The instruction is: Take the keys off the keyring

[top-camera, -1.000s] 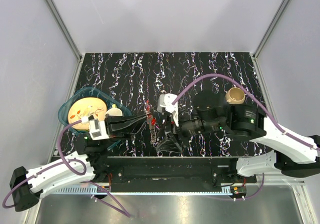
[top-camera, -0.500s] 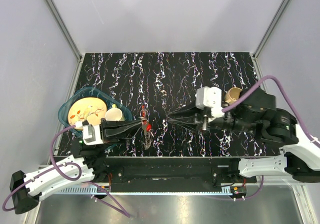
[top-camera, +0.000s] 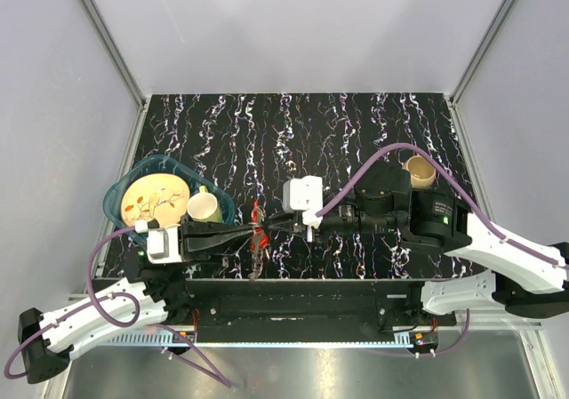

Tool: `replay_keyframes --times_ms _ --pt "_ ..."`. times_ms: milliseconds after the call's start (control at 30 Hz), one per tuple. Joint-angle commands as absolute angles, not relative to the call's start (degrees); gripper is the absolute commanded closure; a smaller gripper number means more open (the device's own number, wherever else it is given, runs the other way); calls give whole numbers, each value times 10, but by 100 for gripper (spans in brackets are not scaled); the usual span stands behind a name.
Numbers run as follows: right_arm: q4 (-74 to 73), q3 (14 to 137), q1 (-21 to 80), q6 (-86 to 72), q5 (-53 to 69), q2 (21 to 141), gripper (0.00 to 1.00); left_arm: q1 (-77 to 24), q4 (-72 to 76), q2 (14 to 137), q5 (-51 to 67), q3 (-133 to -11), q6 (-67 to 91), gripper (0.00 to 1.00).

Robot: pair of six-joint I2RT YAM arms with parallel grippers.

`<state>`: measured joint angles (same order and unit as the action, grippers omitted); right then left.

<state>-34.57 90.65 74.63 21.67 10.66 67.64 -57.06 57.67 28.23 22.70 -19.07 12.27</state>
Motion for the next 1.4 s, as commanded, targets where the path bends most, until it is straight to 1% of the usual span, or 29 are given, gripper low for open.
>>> replay_keyframes --times_ms 0,267,633,1100,1133,1200,1233,1367 --pt "-321 908 748 230 121 666 79 -570 591 288 253 -203 113 100" --pt "-320 896 749 217 128 656 78 -570 586 295 254 -205 106 100" --pt "-321 883 748 211 139 662 82 -570 588 301 248 -203 112 100" --pt "-336 892 749 207 148 682 83 -570 586 321 265 -213 115 100" --pt "-341 897 749 206 148 685 88 -570 588 318 260 -211 116 100" --pt "-358 903 748 200 146 690 92 -570 587 315 258 -210 115 100" --pt "-362 904 749 200 148 692 99 -570 584 313 257 -209 115 100" --pt "-405 913 748 197 144 713 100 -570 571 309 263 -213 113 100"
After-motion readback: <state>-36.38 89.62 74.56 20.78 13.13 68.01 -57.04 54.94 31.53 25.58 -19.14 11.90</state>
